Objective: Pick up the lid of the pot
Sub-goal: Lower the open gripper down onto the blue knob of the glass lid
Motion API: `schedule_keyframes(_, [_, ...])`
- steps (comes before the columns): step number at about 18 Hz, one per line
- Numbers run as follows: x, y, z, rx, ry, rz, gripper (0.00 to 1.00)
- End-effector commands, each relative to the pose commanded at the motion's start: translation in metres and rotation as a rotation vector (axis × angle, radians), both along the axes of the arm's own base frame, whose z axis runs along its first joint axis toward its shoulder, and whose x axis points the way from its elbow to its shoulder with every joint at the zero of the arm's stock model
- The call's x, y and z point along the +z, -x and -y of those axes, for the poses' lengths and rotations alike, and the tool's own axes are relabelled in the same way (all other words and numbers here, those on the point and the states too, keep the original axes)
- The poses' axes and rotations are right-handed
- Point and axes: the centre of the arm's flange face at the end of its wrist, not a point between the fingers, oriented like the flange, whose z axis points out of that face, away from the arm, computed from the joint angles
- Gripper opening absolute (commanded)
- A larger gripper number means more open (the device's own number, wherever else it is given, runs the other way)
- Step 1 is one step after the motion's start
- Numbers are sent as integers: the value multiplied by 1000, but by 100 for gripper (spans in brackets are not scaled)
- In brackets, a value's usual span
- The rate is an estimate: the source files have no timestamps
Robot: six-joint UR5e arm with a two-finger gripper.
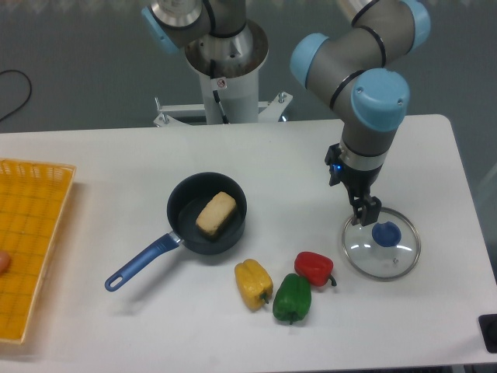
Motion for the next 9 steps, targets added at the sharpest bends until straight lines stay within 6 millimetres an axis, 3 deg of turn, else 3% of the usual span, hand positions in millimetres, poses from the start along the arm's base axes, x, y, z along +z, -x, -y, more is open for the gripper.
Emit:
schedule_keyframes(4, [-3, 11, 3, 12, -15, -34, 100])
schedule_keyframes(9, [-24, 27, 0, 14, -18, -49, 100])
